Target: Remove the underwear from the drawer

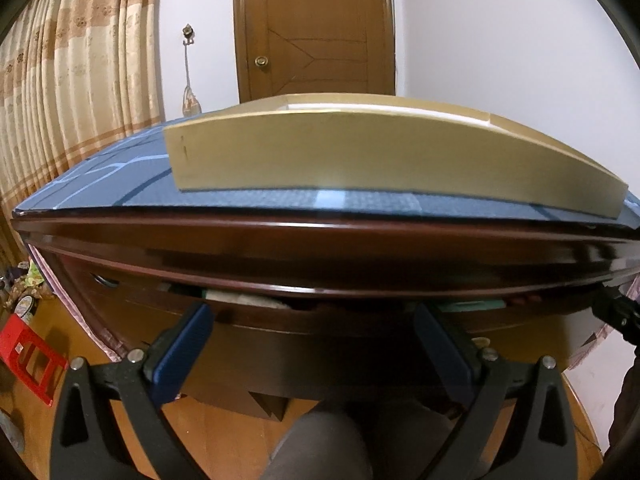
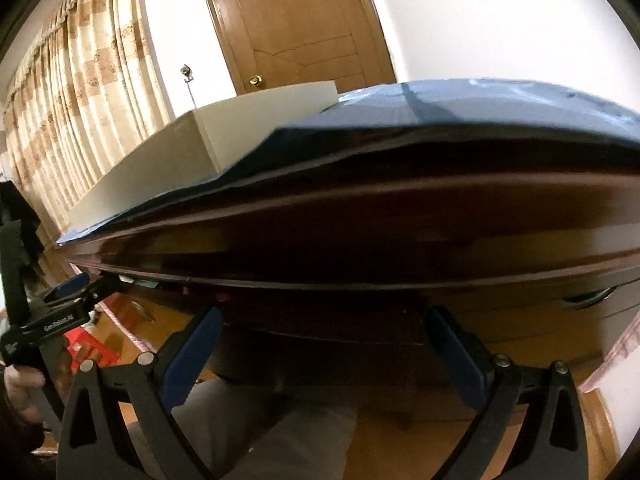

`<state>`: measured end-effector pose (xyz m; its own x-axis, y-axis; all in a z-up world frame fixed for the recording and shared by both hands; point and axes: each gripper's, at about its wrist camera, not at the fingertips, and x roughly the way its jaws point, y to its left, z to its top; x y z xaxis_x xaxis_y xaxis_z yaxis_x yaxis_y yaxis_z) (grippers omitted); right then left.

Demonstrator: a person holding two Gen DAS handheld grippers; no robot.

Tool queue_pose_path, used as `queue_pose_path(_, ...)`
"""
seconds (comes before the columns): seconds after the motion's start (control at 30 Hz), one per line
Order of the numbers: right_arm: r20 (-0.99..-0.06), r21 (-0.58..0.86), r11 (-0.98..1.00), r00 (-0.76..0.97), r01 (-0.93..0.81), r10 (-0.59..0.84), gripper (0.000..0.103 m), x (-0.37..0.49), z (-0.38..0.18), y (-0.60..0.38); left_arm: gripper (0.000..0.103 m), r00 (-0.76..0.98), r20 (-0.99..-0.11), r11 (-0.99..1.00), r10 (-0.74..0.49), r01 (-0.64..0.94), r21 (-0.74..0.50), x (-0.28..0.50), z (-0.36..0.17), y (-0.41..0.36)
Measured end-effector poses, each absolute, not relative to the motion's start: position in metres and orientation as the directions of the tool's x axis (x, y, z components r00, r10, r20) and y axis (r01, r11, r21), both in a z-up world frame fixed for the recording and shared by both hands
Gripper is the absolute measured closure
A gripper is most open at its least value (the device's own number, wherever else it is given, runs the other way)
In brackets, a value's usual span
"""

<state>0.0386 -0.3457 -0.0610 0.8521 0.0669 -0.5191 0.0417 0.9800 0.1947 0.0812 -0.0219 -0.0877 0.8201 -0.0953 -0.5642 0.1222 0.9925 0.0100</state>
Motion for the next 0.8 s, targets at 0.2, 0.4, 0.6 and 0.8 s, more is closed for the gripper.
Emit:
queue_pose_path(0.2, -0.533, 0.205, 0.979, 0.840, 0.017, 0.097, 0.001, 0.044, -0.060, -0.343, 0.001, 0.813, -0.573, 0.992, -0.098, 0.122, 0.003, 0.083, -0.088, -0.019)
queue_pose_path(0.4, -0.595, 0.061, 0.998, 0.802, -0.012, 0.046, 0.001, 0.048, -0.062, -0.325, 0.001, 0.808, -0.579, 0.992, -0.107, 0.130, -0.001, 0.085, -0.086, -0.016)
queue_pose_path(0.6, -0.608, 0.052, 0.999, 0.793, -0.003, 0.034, 0.001, 0.040, -0.061, -0.320, 0.001, 0.805, -0.583, 0.988, -0.111, 0.154, 0.026, 0.081, -0.085, -0.015)
queue_pose_path(0.8, -0.618, 0.036, 0.999, 0.786, 0.026, 0.002, 0.001, 0.039, -0.060, -0.315, 0.001, 0.807, -0.578, 0.984, -0.119, 0.174, 0.040, 0.073, -0.083, -0.008)
